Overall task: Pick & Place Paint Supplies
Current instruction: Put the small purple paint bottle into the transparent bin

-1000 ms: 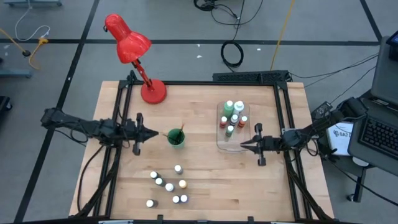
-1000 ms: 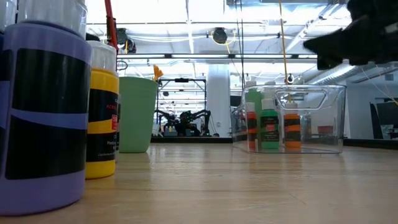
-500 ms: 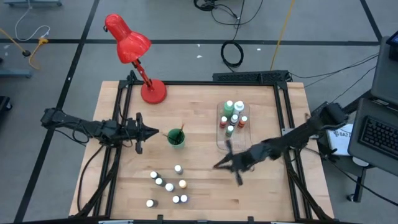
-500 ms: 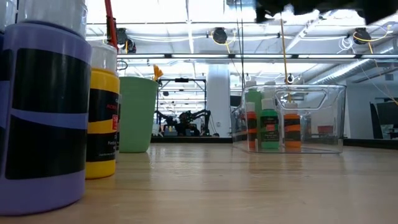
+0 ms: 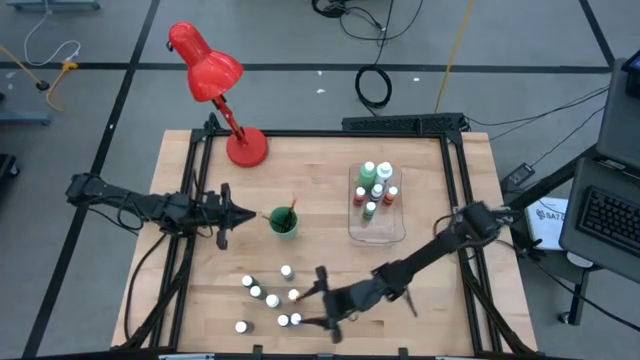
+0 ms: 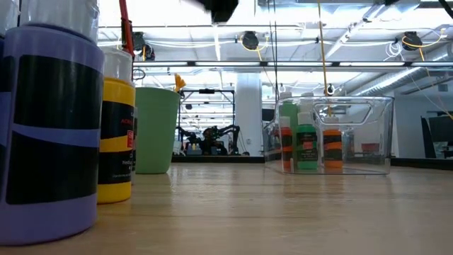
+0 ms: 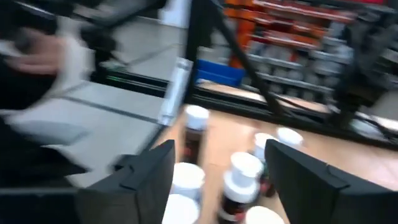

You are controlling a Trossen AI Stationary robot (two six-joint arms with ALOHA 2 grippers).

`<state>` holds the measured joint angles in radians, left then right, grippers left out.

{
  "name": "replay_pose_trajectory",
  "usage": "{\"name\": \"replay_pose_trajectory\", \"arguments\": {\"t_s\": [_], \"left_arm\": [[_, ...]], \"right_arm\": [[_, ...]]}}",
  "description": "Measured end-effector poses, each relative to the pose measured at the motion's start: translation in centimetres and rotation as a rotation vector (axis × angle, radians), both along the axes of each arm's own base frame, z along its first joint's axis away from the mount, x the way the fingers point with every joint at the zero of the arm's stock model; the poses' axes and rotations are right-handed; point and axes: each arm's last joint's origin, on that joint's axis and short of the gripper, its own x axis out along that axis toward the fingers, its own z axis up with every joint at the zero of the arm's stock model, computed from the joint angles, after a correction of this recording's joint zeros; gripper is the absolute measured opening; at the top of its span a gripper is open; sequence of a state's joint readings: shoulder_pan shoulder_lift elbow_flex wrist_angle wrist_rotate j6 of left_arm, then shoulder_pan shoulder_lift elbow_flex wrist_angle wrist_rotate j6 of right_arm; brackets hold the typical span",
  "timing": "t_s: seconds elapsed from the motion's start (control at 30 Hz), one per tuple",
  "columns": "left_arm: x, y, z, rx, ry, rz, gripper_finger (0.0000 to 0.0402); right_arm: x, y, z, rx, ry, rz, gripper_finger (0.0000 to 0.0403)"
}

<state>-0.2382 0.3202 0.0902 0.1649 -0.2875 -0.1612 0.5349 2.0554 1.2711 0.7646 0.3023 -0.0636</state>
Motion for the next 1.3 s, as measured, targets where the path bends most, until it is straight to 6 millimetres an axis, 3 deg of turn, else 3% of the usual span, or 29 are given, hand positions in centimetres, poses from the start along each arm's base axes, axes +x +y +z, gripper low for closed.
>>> {"name": "replay_pose_trajectory", "arguments": {"t_s": [0.23, 0.63, 1.3], "left_arm": [[0.0, 0.0, -0.3, -0.003, 0.028, 0.001, 0.0005], [0.0, 0.0, -0.5, 0.013, 0.051, -0.001, 0.0019], [-0.1, -0.1, -0.8, 0.095, 0.088, -0.032, 0.0002]], "right_arm": [[1.8, 1.7, -2.0, 0.093, 0.021, -0.107, 0.027], [0.8, 3.3, -2.6, 0.054, 0.063, -0.071, 0.0266], [0.9, 2.9, -3.1, 0.052, 0.114, -0.089, 0.0263]]}}
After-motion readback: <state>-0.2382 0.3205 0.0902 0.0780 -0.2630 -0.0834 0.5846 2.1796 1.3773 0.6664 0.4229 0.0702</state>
